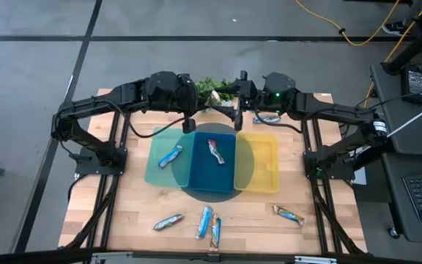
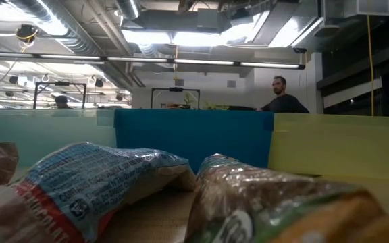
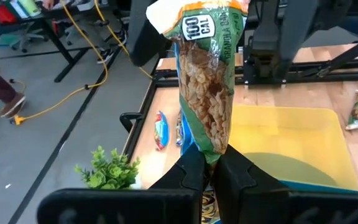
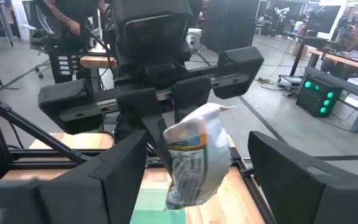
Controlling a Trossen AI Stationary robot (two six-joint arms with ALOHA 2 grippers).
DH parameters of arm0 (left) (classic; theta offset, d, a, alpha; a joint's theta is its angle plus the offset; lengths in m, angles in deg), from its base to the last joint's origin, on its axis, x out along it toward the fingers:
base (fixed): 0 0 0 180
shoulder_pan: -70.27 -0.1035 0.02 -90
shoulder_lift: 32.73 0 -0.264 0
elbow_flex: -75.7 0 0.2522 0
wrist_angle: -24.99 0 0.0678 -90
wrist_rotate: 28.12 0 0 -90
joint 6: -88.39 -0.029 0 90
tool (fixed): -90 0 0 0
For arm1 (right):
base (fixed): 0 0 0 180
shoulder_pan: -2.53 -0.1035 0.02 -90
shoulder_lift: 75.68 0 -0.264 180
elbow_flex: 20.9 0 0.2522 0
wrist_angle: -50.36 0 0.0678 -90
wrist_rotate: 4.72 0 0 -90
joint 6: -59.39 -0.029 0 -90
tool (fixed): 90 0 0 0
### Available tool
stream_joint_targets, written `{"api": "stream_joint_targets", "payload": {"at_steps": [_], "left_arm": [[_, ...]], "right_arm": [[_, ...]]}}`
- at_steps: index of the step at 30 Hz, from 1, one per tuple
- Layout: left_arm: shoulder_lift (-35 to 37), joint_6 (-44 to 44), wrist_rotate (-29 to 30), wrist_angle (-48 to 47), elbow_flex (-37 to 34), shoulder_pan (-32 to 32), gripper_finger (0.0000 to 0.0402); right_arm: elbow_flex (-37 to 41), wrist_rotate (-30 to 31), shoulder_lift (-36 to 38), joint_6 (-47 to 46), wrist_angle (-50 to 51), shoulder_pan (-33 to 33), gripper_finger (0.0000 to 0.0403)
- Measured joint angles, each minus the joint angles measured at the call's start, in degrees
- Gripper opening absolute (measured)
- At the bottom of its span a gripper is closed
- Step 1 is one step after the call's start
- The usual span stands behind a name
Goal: Pick and place Granola Bars by type
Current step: Put the yellow granola bar into the yellow bin
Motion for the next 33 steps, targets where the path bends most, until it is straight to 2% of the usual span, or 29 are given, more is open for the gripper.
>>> {"api": "stream_joint_targets", "payload": {"at_steps": [4,8,22,28,33], "left_arm": [[0.0,0.0,0.3,0.7,0.0,0.4,0.0008],[0.0,0.0,0.3,0.9,0.0,0.5,0.0008],[0.0,0.1,0.3,1.9,0.0,0.5,0.0011],[0.0,0.4,0.3,1.9,0.0,0.4,0.0022],[0.3,0.3,1.4,-0.7,0.8,0.4,0.0059]], "right_arm": [[-0.4,-0.1,-0.3,0.1,-0.1,0.2,0.0277],[-0.4,-0.2,-0.4,0.1,-0.8,0.2,0.0246],[-0.4,-1.6,-0.4,0.6,-1.3,0.2,0.0044],[-0.4,-1.5,-0.4,1.6,-1.2,0.2,0.004],[-0.4,-1.5,-0.4,1.7,-1.0,0.6,0.0045]]}}
